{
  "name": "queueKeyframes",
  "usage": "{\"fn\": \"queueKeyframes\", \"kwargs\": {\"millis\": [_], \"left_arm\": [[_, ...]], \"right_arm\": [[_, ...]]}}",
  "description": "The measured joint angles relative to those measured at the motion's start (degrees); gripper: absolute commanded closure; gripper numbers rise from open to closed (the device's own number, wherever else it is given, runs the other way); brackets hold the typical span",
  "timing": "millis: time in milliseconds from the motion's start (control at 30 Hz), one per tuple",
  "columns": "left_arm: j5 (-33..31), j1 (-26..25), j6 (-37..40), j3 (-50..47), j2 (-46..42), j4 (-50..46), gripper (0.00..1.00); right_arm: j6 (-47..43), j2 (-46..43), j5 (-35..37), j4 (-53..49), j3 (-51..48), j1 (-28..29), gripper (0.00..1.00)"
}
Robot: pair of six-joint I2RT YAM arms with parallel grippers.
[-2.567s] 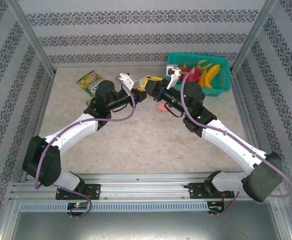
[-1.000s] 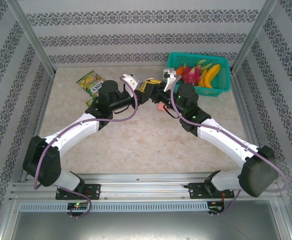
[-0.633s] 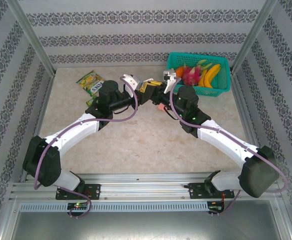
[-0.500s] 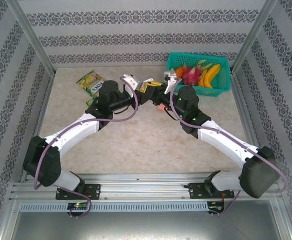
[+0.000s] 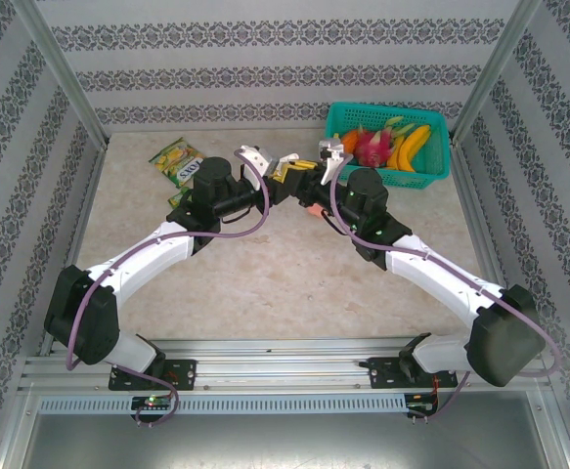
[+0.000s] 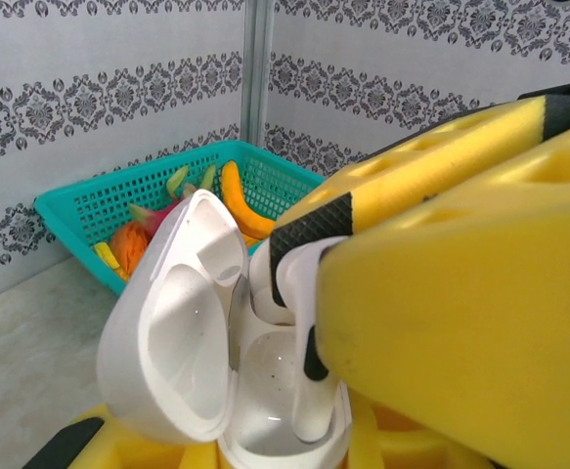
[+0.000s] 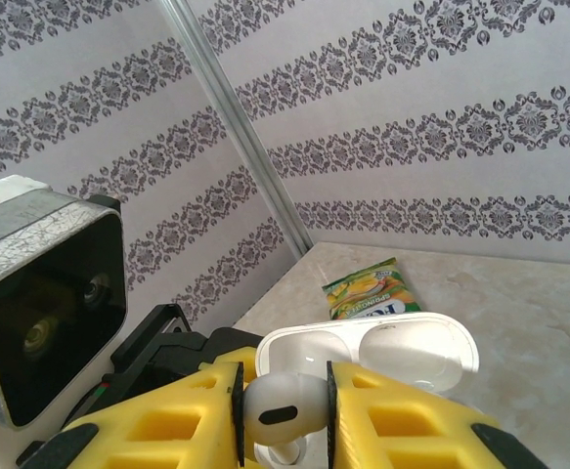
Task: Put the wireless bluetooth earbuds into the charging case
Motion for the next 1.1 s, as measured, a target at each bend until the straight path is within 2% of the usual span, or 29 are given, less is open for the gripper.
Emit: {"fn": "queueKeyframes", "kwargs": {"millis": [67, 167, 500, 700, 1100], "left_arm": [[-0.17, 0.02, 0.00, 0.00, 0.00, -0.26, 1.00], [-0.35, 0.00, 0.00, 0.00, 0.07, -0.48, 1.00], [-0.37, 0.00, -0.02, -1.03, 0.20, 0.07, 1.00], [-0.87, 0.00, -0.02, -2.78, 0.20, 0.74, 1.00], [-0.04, 0.00, -0.07, -5.81, 0.20, 6.60, 1.00]], "right_arm": [[0.00, 0.15, 0.02, -0.15, 0.02, 0.00, 0.70], [0.04, 0.15, 0.00, -0.42, 0.04, 0.02, 0.62], [1.57, -0.17, 0.33, -3.63, 1.07, -0.02, 0.53], [3.87, -0.31, 0.11, -5.97, 1.27, -0.42, 0.43], [7.98, -1.40, -0.04, -8.68, 3.96, -3.41, 0.40]]}}
